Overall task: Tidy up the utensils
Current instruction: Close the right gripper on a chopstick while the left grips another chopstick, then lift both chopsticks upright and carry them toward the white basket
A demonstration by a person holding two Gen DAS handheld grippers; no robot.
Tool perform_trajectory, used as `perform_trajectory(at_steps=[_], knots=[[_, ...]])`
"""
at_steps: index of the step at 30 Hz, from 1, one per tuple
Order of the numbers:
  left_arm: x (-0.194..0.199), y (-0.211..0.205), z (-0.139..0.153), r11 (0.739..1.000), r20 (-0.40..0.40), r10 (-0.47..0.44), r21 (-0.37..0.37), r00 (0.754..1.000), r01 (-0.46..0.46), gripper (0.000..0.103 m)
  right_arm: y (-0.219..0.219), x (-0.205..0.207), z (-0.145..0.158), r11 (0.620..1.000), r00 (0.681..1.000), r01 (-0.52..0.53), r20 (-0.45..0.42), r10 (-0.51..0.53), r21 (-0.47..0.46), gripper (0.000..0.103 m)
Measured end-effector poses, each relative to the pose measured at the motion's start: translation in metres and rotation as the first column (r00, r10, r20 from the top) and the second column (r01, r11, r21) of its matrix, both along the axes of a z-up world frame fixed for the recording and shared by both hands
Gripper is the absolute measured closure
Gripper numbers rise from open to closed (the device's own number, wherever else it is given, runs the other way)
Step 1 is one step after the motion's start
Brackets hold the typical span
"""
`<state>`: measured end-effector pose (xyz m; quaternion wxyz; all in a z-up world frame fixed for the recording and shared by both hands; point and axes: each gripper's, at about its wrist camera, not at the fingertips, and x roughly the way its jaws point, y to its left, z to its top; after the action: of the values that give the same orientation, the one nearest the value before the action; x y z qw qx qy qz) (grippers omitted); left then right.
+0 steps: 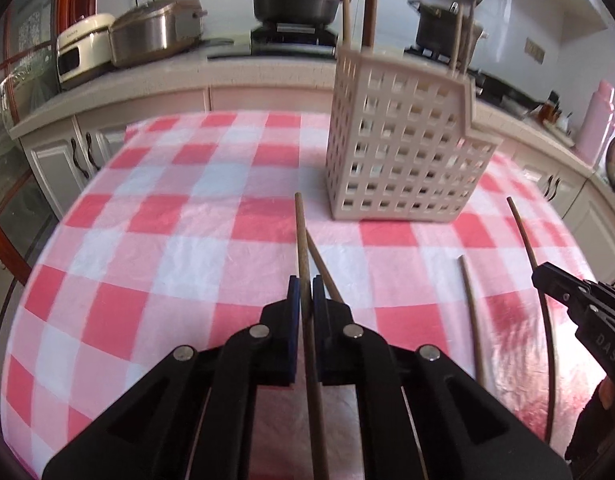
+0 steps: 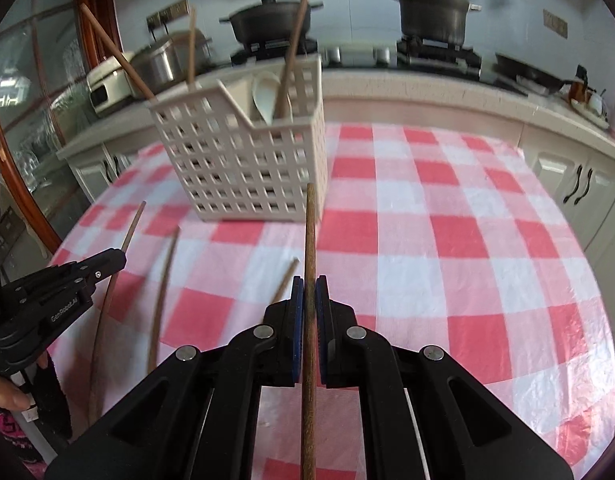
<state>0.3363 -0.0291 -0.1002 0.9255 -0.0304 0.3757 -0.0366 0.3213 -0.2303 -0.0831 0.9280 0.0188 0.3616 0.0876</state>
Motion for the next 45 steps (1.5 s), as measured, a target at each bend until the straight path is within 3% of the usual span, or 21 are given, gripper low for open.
perform_trajectory(at_steps=[8,22,45], knots=[[-0.041,0.006,0.046,0.999,0.152,-0.035,-0.025,0.988,0.039,0.097,0.006,-0.028,0.035,1.000,0.995,-0.003,0.104,0.002,0.009,0.097],[-0.104,0.005,0.086,0.998,0.322,-0.066,0.000,0.944,0.069,0.097,0.014,-0.079,0.071,1.000,0.972,-0.005,0.236,0.005,0.002,0.097],[-0.135,0.001,0.110,0.997,0.422,-0.081,0.039,0.903,0.071,0.097,0.010,-0.109,0.094,1.000,0.948,-0.001,0.319,-0.008,0.031,0.097]])
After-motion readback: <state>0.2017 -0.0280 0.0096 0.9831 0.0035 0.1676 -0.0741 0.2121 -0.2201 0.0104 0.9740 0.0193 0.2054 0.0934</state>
